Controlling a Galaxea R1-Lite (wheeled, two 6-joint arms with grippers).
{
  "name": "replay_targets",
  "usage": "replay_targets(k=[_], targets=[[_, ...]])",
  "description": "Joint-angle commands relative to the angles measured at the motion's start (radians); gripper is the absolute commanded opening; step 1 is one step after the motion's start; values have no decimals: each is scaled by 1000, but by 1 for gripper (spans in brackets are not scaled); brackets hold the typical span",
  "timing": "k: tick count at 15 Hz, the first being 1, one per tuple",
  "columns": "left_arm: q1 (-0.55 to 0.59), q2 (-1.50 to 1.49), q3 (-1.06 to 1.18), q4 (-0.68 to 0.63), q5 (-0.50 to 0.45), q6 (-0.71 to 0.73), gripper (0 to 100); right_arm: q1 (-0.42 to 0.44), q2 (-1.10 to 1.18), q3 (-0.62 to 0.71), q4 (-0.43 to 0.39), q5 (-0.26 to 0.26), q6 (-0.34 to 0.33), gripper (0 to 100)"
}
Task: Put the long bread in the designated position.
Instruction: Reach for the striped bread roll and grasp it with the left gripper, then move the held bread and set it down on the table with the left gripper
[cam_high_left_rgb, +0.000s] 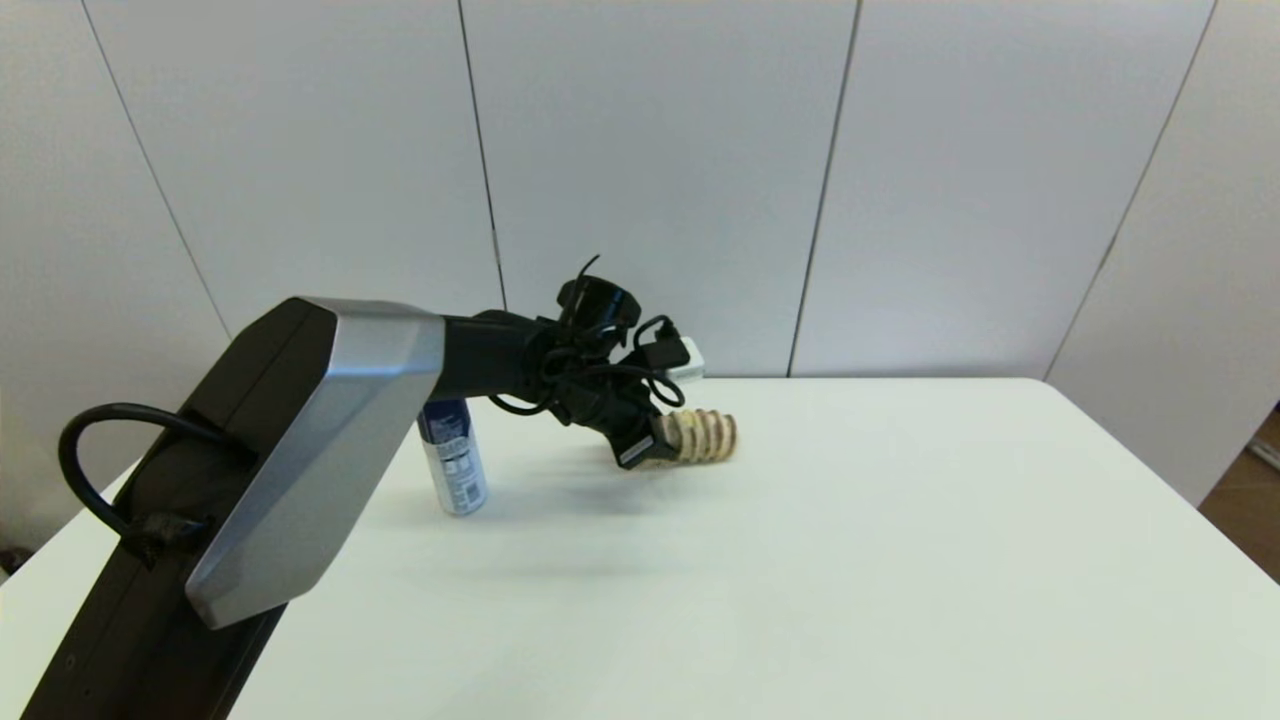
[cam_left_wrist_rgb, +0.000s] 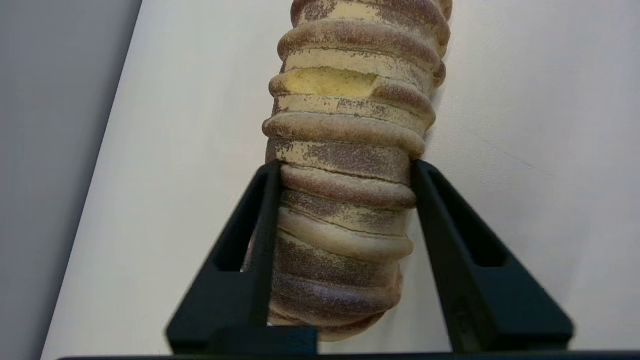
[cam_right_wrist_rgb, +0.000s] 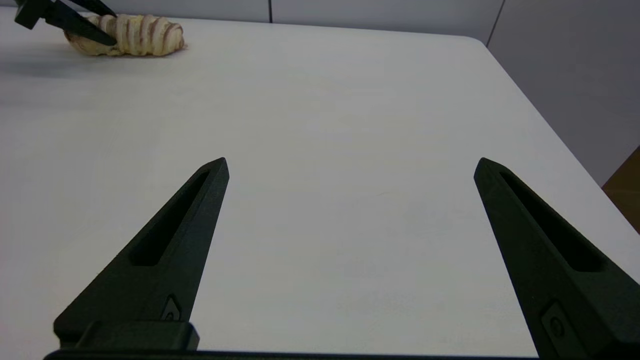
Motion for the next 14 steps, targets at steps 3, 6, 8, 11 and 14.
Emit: replay_targets(k=[3,6,8,11,14], targets=[[-5,-19,1,3,-1,3,0,0,2,0,0,1,-1,100],[-6,-66,14,15,-1,5,0,0,2,0,0,1,-1,100],[-5,-101,21,34,-1,6,0,0,2,0,0,1,-1,100],[-5,-146,23,35,-4,5,0,0,2,0,0,1,-1,100],[-5,-192,21,35,-3,1,0,0,2,0,0,1,-1,100]])
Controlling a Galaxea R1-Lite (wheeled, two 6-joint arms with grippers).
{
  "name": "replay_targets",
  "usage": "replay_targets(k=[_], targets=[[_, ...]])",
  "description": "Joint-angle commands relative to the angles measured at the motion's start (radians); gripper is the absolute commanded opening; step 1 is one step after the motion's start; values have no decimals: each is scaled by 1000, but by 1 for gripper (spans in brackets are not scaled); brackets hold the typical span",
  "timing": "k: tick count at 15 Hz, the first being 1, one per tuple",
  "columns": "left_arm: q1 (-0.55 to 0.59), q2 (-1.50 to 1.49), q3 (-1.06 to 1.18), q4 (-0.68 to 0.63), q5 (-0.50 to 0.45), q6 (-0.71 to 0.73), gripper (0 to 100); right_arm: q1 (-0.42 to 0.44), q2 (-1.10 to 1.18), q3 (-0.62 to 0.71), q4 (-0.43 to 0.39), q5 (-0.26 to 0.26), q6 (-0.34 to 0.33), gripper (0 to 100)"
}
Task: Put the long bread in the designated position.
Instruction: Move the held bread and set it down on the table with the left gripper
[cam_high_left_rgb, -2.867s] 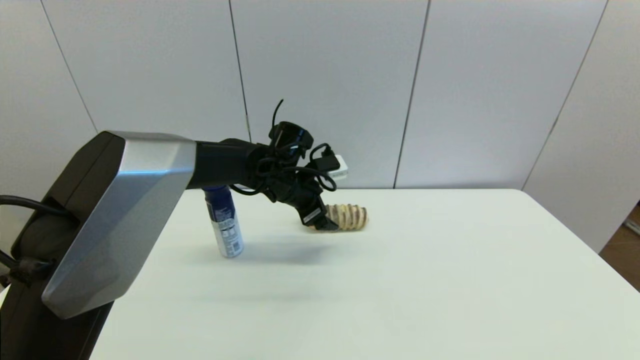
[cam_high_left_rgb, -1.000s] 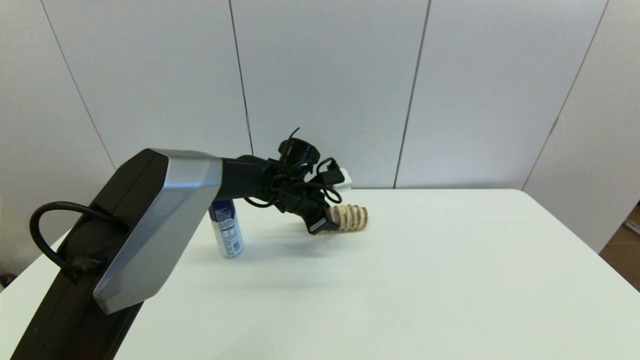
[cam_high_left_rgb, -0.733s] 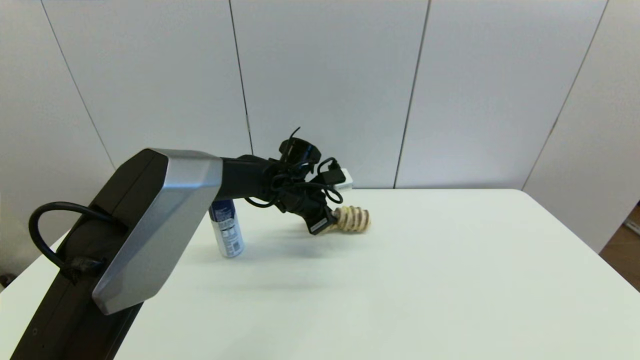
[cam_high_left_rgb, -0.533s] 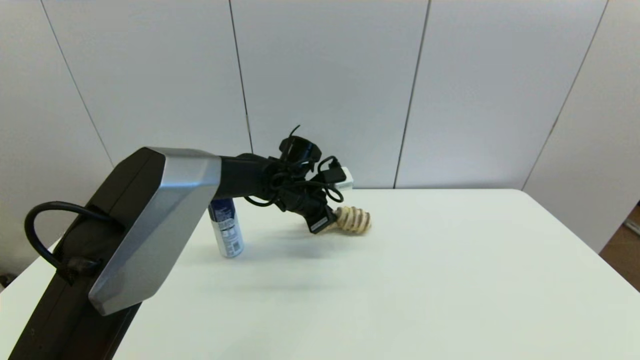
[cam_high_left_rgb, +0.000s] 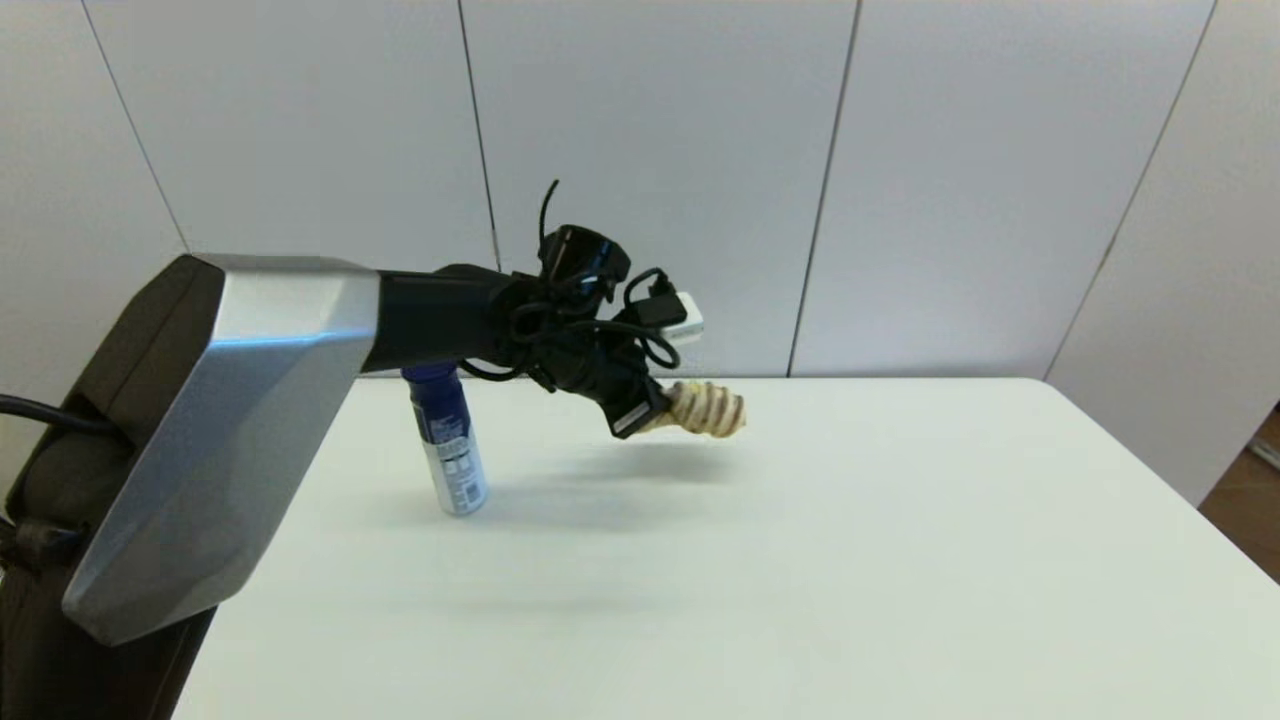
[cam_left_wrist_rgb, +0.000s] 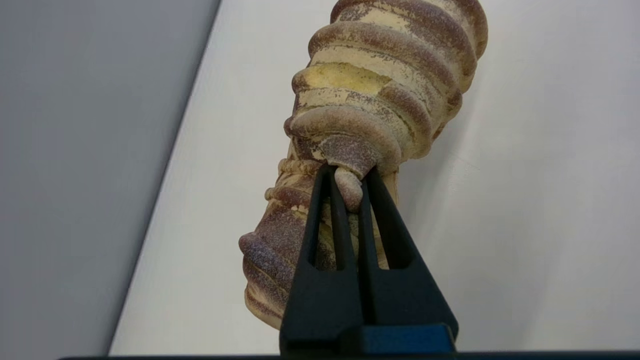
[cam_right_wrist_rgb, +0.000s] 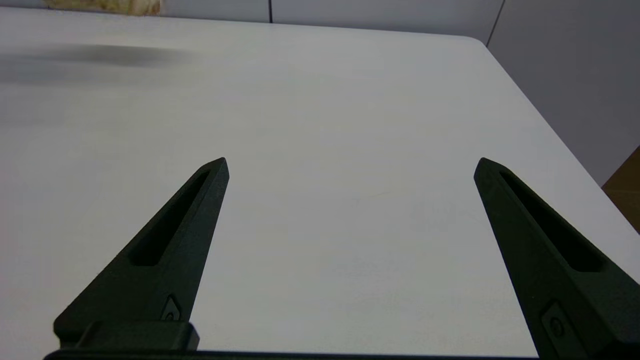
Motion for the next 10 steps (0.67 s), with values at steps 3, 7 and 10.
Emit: replay_targets(k=[3,7,10], targets=[[2,-117,2,5,1,8,0,0,2,0,0,1,-1,100],[32,-197,7,87,4,51,0,0,2,0,0,1,-1,100],[83,-220,2,102,4,102,0,0,2,0,0,1,-1,100]])
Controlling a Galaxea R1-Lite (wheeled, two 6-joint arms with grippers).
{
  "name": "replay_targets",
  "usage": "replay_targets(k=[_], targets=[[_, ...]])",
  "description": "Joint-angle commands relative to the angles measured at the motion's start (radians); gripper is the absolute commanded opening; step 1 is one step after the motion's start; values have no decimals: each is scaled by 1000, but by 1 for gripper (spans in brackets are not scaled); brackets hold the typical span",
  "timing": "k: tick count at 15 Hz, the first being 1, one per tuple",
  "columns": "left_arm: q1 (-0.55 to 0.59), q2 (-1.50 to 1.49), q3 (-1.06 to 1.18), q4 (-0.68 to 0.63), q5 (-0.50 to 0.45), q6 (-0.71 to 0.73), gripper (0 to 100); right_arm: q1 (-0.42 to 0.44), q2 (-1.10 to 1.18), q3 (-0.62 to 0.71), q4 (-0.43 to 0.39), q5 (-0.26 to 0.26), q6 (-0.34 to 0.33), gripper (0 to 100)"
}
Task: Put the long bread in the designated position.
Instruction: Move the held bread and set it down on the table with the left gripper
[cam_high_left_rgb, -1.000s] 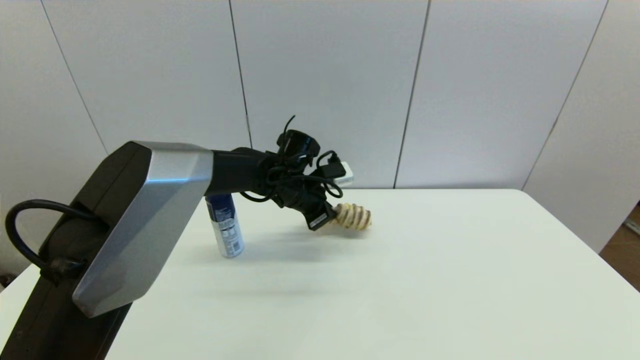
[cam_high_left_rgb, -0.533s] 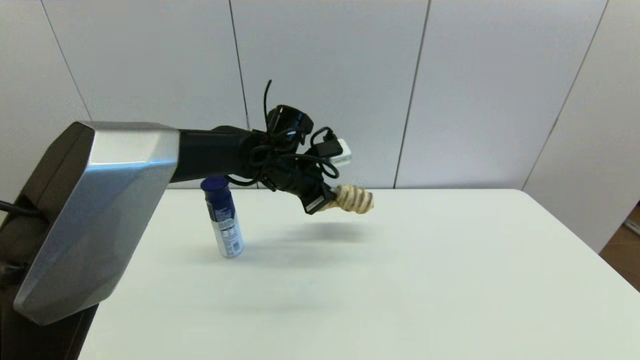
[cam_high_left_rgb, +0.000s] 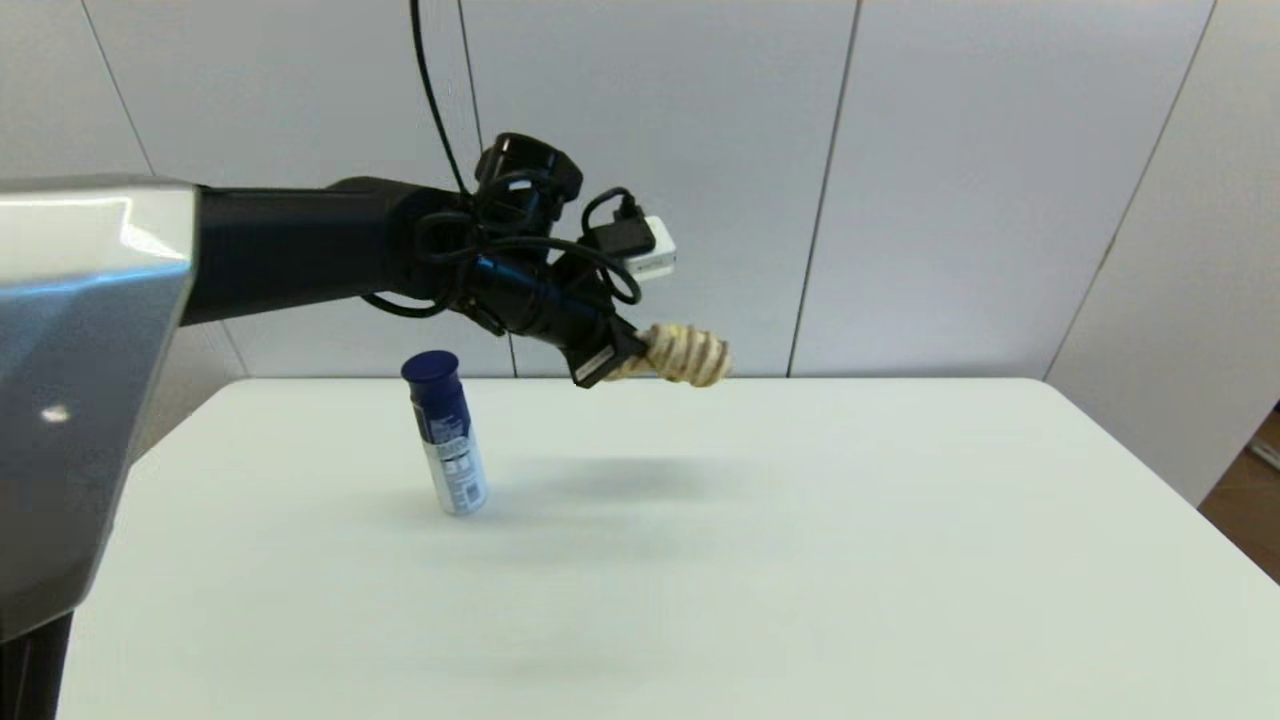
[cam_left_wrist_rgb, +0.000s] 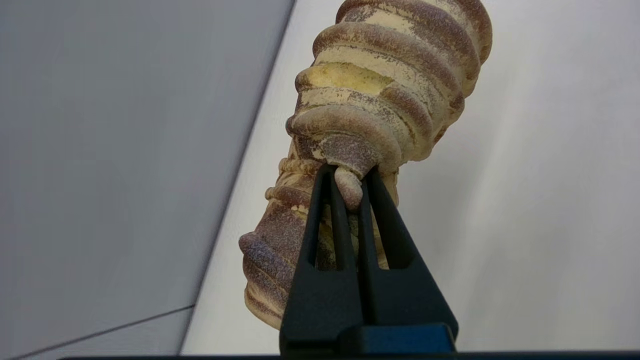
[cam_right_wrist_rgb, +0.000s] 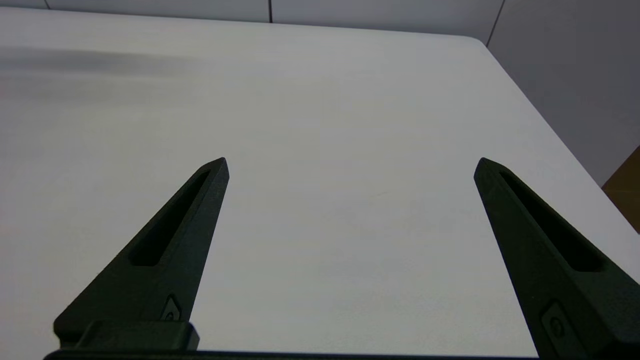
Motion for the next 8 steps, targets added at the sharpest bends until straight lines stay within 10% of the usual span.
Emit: replay_targets(k=[1,8], targets=[[64,-45,-10,14,-2,65,0,0,2,0,0,1,-1,100],[213,-33,-12,31,-10,159,0,0,2,0,0,1,-1,100]])
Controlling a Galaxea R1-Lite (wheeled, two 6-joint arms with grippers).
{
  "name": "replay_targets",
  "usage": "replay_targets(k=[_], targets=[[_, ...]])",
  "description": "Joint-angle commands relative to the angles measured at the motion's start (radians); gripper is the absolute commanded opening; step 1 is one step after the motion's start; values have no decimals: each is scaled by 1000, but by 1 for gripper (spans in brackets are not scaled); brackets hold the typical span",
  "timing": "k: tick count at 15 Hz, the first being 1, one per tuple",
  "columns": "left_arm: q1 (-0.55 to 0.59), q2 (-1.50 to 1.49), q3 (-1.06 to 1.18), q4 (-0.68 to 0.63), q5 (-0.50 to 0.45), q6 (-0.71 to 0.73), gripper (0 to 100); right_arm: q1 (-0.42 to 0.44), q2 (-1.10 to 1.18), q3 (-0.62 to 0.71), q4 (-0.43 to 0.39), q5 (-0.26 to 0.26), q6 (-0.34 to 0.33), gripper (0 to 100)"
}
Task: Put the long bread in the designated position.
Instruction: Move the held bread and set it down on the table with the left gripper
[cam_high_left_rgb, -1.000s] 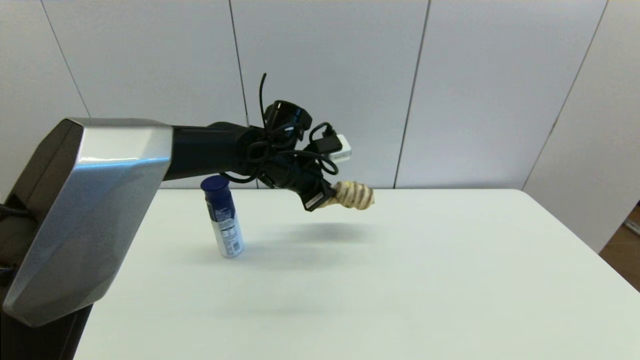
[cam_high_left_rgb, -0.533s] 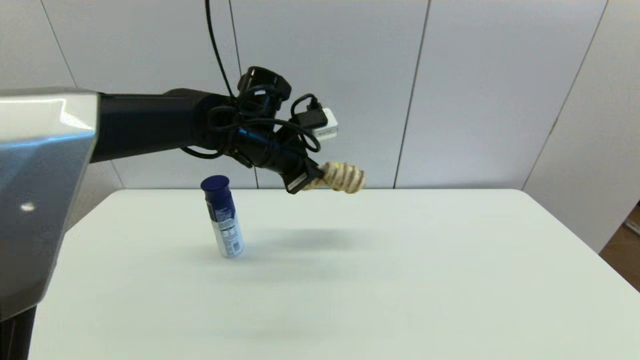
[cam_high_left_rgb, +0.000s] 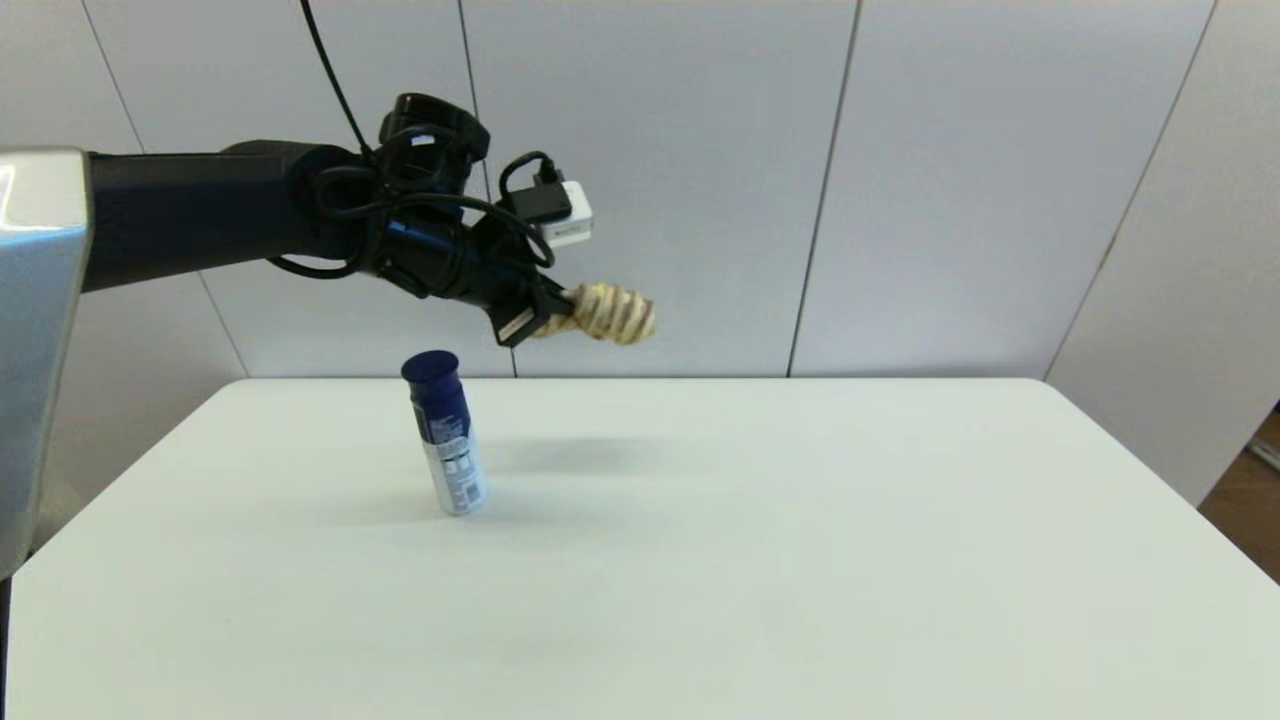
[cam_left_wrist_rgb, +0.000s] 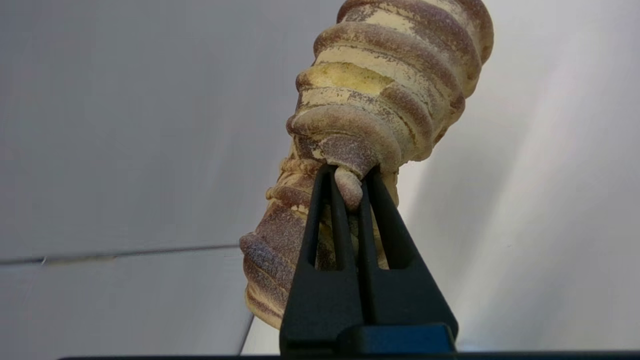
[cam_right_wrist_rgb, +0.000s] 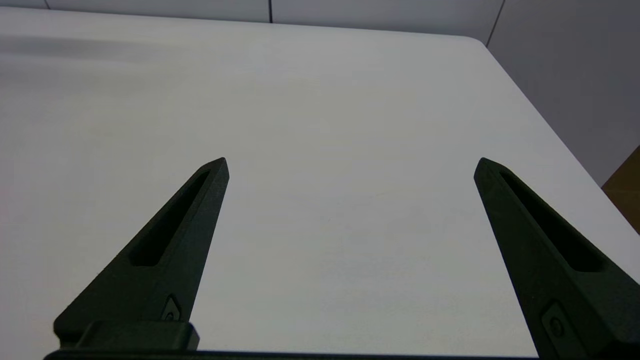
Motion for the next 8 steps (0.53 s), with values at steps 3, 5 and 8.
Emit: replay_targets(k=[3,5,8], targets=[[127,6,0,63,-4,73,0,0,2,0,0,1,0,100],[162,5,0,91,-13,94,0,0,2,-2,0,1,0,100],[202,8,2,128,-13,119,0,0,2,0,0,1,0,100]])
